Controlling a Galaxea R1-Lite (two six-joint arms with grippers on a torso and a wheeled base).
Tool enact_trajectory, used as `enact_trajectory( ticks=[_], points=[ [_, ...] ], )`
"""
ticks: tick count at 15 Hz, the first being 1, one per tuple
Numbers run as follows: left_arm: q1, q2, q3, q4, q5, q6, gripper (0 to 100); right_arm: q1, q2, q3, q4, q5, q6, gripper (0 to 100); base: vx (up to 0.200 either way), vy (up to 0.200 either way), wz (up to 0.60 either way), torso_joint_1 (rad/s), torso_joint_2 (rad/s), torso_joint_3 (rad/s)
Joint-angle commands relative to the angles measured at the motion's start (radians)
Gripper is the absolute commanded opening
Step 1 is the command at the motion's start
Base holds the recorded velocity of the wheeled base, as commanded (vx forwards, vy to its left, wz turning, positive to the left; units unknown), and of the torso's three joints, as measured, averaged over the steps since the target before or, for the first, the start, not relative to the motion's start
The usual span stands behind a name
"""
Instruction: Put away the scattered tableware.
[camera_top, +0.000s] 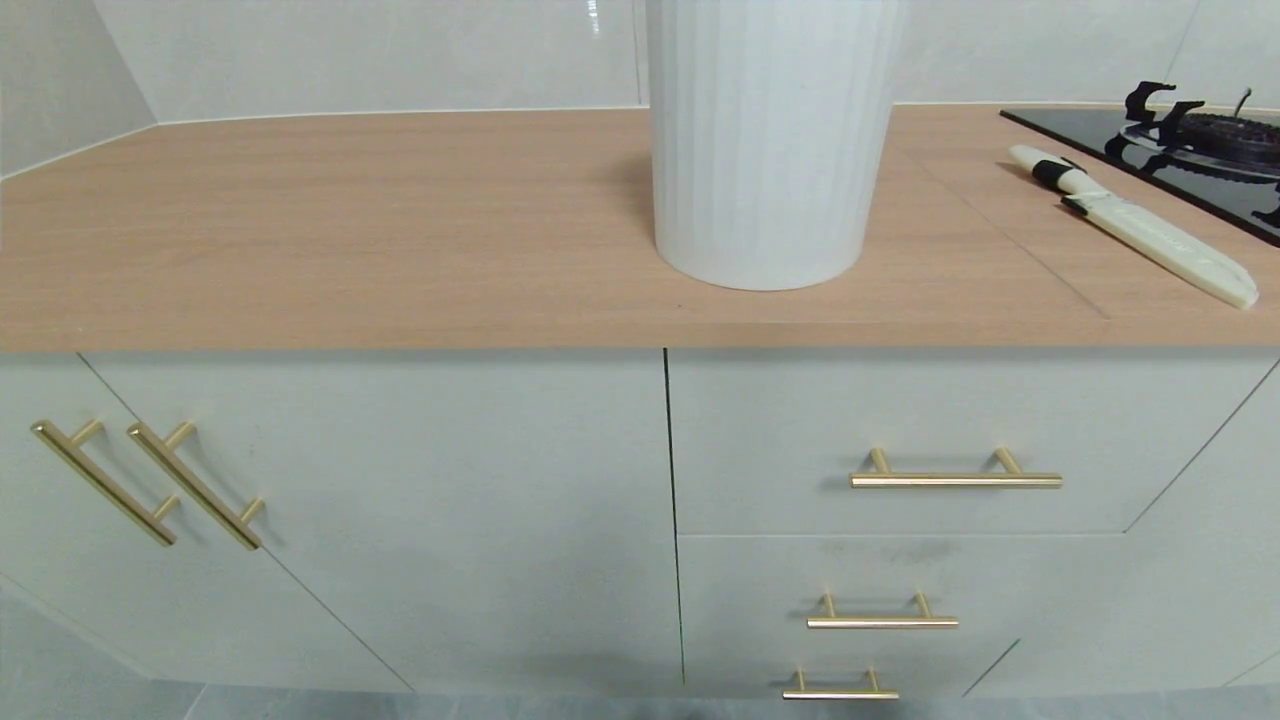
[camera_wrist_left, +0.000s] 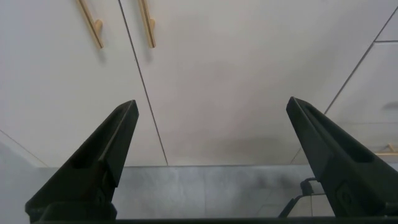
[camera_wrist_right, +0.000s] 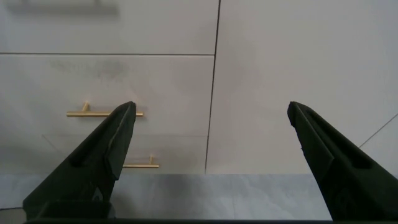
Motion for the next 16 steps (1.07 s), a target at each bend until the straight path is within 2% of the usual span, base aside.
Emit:
enact_trajectory(
  ticks=[1,6,10,16],
  points=[
    [0.001,0.000,0.000,0.000,0.000,0.000,100,0.002,0.002,0.000,0.000,0.000,0.000,100,0.000,0.000,0.00,0.000,0.00,0.000],
    [0.001,0.000,0.000,0.000,0.000,0.000,100,0.002,0.001,0.000,0.000,0.000,-0.002,100,0.000,0.000,0.00,0.011,-0.03,-0.007],
    [0.001,0.000,0.000,0.000,0.000,0.000,100,0.002,0.001,0.000,0.000,0.000,-0.002,100,0.000,0.000,0.00,0.143,-0.20,-0.226],
    [0.001,0.000,0.000,0.000,0.000,0.000,100,0.002,0.002,0.000,0.000,0.000,0.000,100,0.000,0.000,0.00,0.120,-0.56,-0.253]
  ],
)
